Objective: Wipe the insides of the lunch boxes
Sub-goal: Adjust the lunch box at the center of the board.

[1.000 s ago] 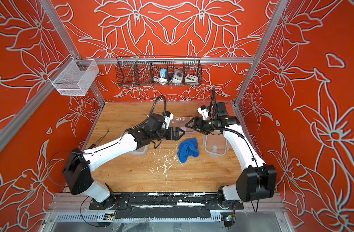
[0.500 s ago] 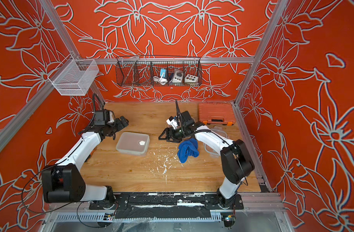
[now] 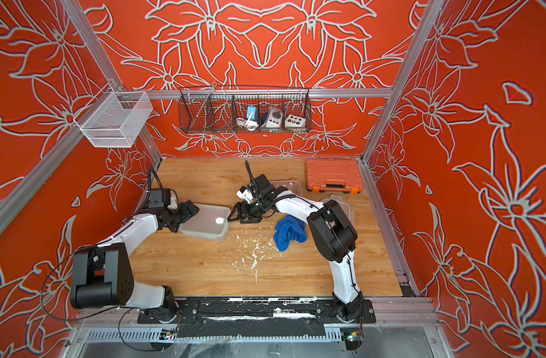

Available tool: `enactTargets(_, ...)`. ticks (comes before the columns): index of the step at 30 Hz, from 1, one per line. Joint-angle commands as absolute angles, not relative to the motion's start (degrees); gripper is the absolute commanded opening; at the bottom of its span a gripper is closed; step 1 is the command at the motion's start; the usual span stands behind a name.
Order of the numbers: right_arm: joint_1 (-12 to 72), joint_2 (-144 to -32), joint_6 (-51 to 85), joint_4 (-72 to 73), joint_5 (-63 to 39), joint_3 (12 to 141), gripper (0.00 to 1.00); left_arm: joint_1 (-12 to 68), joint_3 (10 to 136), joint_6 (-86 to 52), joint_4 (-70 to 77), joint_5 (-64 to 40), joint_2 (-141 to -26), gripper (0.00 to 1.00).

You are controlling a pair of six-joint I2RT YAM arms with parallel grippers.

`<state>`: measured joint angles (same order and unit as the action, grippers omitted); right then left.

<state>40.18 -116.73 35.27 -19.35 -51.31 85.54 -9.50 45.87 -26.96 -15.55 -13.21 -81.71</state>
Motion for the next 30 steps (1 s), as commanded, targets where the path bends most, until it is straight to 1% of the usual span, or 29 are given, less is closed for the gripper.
enactTargets(1, 40.5, -120.5, 34.6, -21.9, -51.9, 87.7, 0.78, -9.4, 43.9, -26.1, -15.2, -14.1, -81.7, 0.91)
enactTargets(7, 41.5, -123.7, 35.2, -22.3, -52.5, 91.1, 0.76, -9.3, 39.5, -28.4, -13.8, -16.0, -77.0, 0.87)
enactTargets(11, 41.5, -125.1, 34.5, -24.3, -51.5, 93.5, 0.73, -7.5, 36.2, -31.5, -12.1, -17.8, -73.5, 0.85)
enactTargets(18, 41.2, -127.1, 35.4, -24.7, -51.2, 96.5, 0.72, -2.0, 32.6, -36.7, -9.6, -16.7, -70.7, 0.84)
enactTargets(23, 40.2, -129.4, 35.7, -26.1, -50.3, 100.3, 0.71, -0.9, 30.9, -38.5, -9.6, -16.5, -67.7, 0.84)
enactTargets(30, 39.6, -133.5, 32.9, -33.4, -48.9, 109.6, 0.71, -0.6, 30.2, -38.1, -10.6, -15.7, -66.5, 0.85)
